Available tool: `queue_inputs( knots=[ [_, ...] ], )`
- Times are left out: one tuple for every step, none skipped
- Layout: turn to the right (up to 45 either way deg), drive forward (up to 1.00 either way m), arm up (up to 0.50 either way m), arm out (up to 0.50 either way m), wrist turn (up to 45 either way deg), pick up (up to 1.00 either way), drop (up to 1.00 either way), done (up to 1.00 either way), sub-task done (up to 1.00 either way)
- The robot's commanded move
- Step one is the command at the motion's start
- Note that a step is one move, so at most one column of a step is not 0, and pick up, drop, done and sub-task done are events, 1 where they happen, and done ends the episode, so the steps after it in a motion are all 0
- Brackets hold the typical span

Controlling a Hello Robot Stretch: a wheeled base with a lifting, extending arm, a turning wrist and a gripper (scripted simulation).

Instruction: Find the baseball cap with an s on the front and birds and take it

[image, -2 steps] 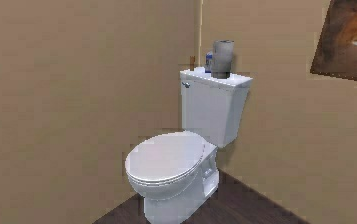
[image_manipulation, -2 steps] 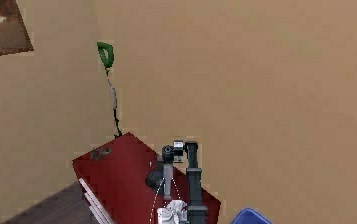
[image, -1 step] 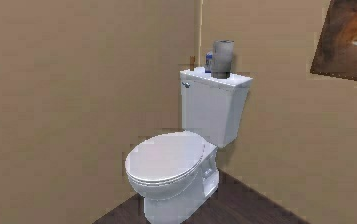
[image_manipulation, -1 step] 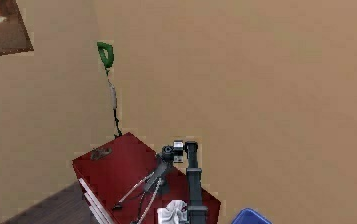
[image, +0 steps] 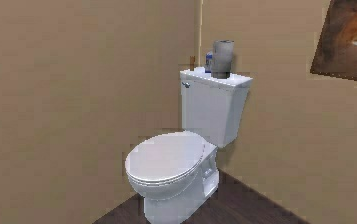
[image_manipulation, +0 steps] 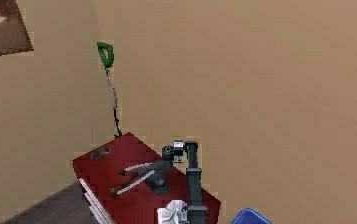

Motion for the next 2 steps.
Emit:
queue_inputs(
  knots=[
    [0.0, 0.0, 0.0, 0.0, 45.0, 0.0, 0.0, 0.0, 0.0],
    [0.0, 0.0, 0.0, 0.0, 24.0, 0.0, 0.0, 0.0, 0.0]
  ],
)
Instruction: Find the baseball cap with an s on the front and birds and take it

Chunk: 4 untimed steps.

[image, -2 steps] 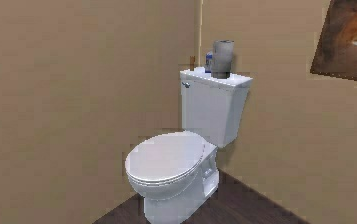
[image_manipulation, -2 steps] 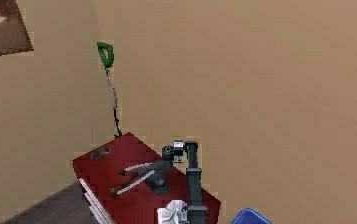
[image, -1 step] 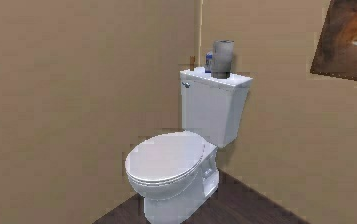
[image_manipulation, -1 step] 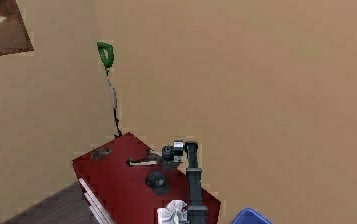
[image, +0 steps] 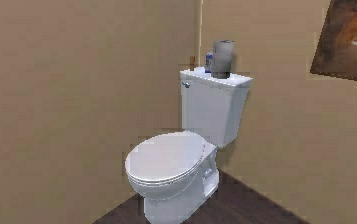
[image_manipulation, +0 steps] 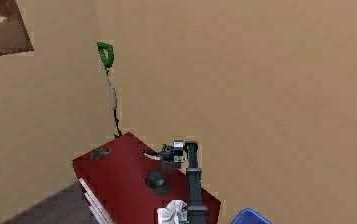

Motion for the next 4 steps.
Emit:
queue_inputs(
  knots=[
    [0.0, 0.0, -0.3, 0.0, 0.0, 0.0, 0.0, 0.0, 0.0],
    [0.0, 0.0, 0.0, 0.0, 0.0, 1.0, 0.0, 0.0, 0.0],
    [0.0, 0.0, 0.1, 0.0, 0.0, 0.0, 0.0, 0.0, 0.0],
    [0.0, 0.0, 0.0, 0.0, 0.0, 0.0, 0.0, 1.0, 0.0]
  ],
)
